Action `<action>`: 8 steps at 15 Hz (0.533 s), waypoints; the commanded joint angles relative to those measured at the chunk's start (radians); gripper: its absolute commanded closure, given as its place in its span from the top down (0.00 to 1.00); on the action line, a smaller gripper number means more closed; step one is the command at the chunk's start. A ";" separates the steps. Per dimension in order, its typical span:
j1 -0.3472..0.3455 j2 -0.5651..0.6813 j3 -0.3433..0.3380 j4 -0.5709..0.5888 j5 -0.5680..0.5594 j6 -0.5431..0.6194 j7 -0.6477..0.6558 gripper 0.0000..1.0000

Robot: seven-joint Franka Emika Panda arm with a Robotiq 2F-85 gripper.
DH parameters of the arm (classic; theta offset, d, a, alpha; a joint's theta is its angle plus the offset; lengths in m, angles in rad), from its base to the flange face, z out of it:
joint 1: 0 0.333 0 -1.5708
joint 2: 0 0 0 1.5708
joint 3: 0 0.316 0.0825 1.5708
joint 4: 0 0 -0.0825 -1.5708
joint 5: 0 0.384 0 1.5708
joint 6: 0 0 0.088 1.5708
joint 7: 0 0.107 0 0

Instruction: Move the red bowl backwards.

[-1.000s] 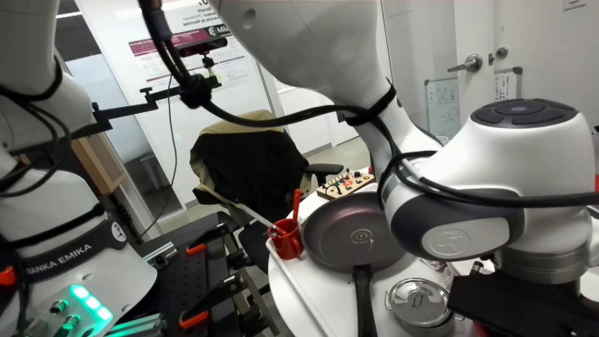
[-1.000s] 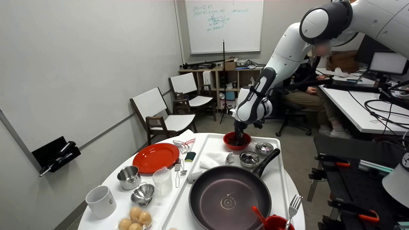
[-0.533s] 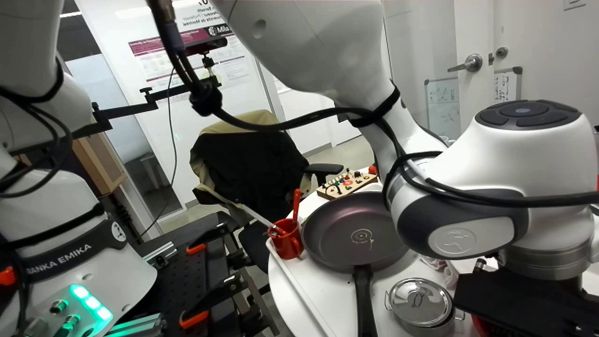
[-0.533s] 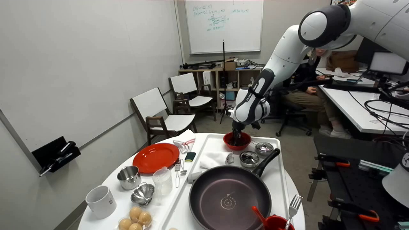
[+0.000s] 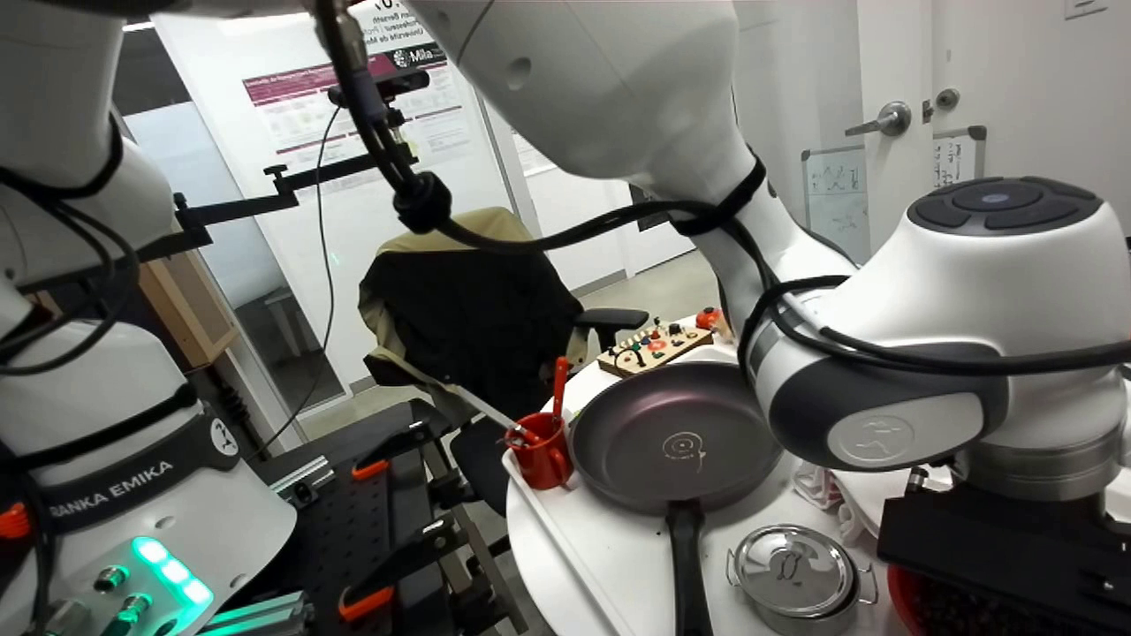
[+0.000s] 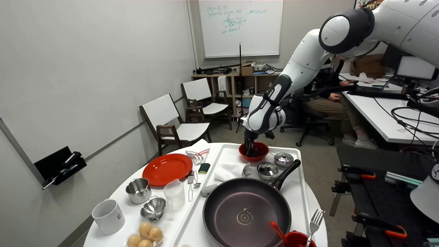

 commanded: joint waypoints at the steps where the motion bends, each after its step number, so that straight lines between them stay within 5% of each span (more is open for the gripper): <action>1: -0.007 0.037 0.021 0.055 -0.007 -0.004 -0.026 1.00; 8: -0.011 0.065 0.039 0.099 -0.003 -0.004 -0.033 1.00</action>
